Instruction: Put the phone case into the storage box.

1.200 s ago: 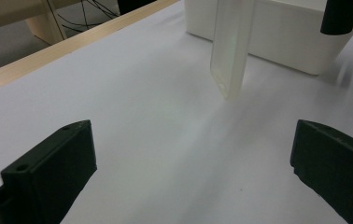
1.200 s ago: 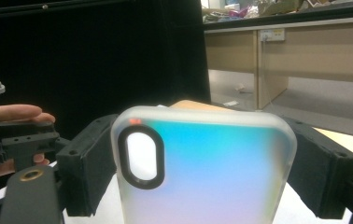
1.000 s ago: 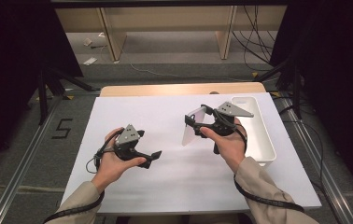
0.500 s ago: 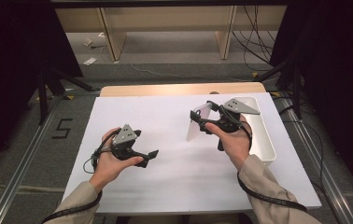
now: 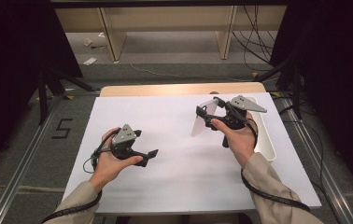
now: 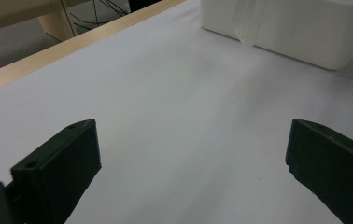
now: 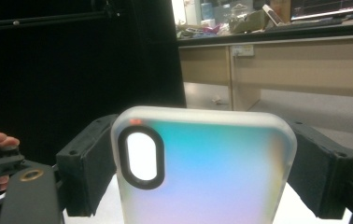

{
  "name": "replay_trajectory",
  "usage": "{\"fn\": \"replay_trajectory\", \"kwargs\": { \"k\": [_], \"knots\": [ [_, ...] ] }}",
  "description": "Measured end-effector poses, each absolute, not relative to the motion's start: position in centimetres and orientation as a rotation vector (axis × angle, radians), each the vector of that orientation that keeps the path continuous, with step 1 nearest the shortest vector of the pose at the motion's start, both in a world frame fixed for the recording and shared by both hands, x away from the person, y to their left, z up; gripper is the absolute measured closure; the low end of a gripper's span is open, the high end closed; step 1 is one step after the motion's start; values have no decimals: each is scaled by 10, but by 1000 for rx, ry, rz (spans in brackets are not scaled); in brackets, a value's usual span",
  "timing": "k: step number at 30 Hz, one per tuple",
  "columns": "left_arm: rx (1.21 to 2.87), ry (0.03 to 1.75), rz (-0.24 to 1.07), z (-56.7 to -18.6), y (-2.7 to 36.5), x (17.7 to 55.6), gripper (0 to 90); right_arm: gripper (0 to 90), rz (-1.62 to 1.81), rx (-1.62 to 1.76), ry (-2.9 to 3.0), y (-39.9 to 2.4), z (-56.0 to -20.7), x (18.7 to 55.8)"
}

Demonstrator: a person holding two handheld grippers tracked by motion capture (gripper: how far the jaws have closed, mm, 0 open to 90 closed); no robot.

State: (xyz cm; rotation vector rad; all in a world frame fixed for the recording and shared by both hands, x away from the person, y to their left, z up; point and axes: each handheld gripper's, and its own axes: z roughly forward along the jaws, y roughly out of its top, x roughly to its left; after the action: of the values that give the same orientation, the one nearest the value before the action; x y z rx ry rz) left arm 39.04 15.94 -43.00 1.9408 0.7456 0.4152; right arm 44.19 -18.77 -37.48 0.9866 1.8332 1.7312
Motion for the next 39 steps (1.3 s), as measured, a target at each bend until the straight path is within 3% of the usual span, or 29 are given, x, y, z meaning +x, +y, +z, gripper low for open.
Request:
{"fn": "replay_trajectory", "kwargs": {
  "k": [39],
  "knots": [
    [1937, 757, 434, -428, 161, 391, 0, 183, 1679, 1034, 1744, -217, -360, 447]
  ]
}}
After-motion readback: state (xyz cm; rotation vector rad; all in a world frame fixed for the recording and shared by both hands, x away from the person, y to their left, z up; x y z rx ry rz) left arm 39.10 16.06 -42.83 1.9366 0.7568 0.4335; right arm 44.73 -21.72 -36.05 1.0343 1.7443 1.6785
